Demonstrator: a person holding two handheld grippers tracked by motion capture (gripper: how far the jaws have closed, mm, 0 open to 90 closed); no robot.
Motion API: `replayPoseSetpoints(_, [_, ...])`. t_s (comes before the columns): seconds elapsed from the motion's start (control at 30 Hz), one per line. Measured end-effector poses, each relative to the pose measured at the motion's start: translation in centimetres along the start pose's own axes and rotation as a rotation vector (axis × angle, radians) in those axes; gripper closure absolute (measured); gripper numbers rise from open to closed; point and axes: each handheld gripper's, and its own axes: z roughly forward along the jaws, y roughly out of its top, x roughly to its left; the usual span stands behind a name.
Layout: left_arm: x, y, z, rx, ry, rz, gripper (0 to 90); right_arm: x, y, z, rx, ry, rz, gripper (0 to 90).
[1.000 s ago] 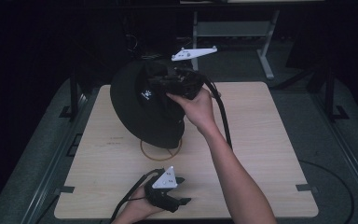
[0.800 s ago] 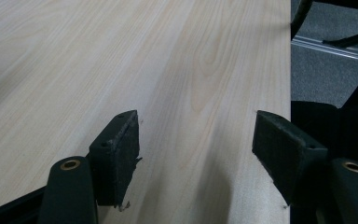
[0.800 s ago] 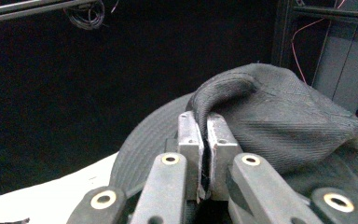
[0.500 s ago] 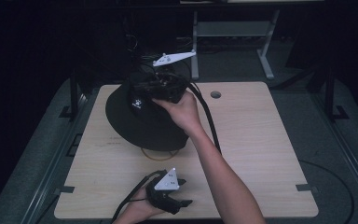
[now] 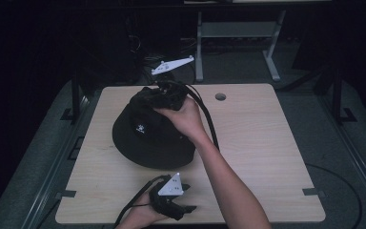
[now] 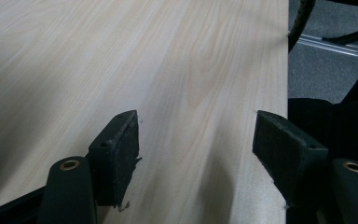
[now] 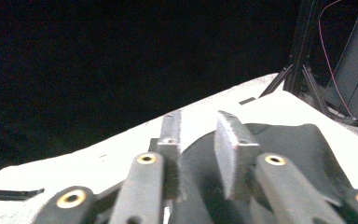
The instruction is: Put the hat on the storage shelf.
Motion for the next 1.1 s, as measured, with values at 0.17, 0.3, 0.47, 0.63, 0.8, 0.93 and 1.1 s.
replayPoseSetpoints(0.17, [-0.1,0.1,-0.1,-0.004,0.003,0.009,30.6,-0.5,-0.5,-2.2,-0.05,0.0,0.024,58.7])
replayPoseSetpoints(0.3, [-0.1,0.0,-0.1,-0.006,0.004,0.003,30.5,-1.0,-1.0,-4.2,-0.081,-0.025,0.032,55.3])
replayPoseSetpoints(0.47, [-0.1,0.0,-0.2,-0.004,0.001,-0.001,30.1,-1.6,-1.4,-5.9,-0.102,-0.047,0.041,51.5])
replayPoseSetpoints(0.63, [0.1,-0.1,0.0,-0.006,0.007,-0.015,29.6,-2.4,-2.2,-7.5,-0.111,-0.065,0.058,45.4])
replayPoseSetpoints(0.8, [0.1,-0.1,-0.1,-0.008,0.009,-0.019,29.5,-2.7,-2.6,-8.1,-0.113,-0.068,0.063,40.9])
replayPoseSetpoints(0.93, [0.2,-0.1,-0.2,-0.011,0.017,-0.018,28.9,-3.0,-3.0,-8.9,-0.114,-0.076,0.077,36.8])
replayPoseSetpoints(1.1, [0.3,-0.1,-0.3,-0.011,0.026,-0.024,28.1,-3.3,-3.8,-9.7,-0.114,-0.08,0.094,34.7])
